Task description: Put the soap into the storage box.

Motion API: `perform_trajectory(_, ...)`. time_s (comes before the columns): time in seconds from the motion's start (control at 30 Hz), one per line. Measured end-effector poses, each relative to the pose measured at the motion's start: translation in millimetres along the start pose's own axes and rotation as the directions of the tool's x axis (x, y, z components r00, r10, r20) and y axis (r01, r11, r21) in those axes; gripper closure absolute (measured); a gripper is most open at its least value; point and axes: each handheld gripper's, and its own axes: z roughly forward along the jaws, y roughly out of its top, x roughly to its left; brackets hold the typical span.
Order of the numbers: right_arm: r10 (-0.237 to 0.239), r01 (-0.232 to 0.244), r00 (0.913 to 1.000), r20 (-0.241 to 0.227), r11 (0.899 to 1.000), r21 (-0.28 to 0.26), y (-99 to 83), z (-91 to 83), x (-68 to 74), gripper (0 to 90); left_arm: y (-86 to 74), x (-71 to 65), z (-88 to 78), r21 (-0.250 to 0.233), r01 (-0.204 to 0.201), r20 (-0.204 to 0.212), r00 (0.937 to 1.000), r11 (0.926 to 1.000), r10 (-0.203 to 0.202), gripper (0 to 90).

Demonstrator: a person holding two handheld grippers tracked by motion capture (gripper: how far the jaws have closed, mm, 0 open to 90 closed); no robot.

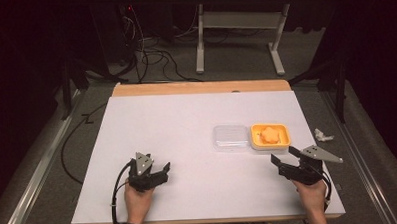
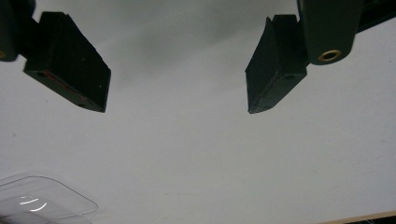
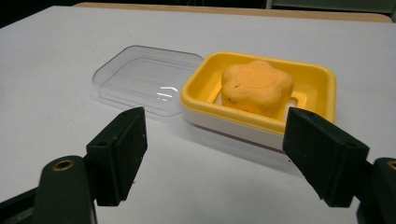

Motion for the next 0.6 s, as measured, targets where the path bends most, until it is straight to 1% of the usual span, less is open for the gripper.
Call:
perform_trajectory(0.13,-0.011,0.011,0.9999,-0.012,1.0,-0.002,0.1,0.8,4.3,22.5,0.0,0.0,0.1,0.001,0.0,-0.001,1.0,1.0,0.0,22.7)
perform_trajectory(0.3,-0.007,0.007,0.9998,-0.019,1.0,0.001,-0.6,0.6,8.1,22.6,0.0,-0.1,0.1,-0.001,0.001,-0.001,1.0,1.0,-0.001,22.7)
perform_trajectory(0.37,-0.017,0.017,0.9995,-0.025,1.0,0.001,-1.5,0.7,9.3,22.7,0.0,-0.1,0.0,-0.001,0.001,0.0,1.0,1.0,-0.001,22.7)
perform_trajectory(0.43,-0.014,0.014,0.9995,-0.028,1.0,0.006,-2.7,0.2,11.1,22.8,0.0,-0.1,0.0,-0.002,0.001,0.0,1.0,1.0,-0.001,22.7)
perform_trajectory(0.6,-0.023,0.024,0.9992,-0.034,1.0,0.01,-4.6,-0.1,15.0,23.0,0.0,-0.1,0.0,-0.001,0.001,0.0,1.0,1.0,-0.001,22.7)
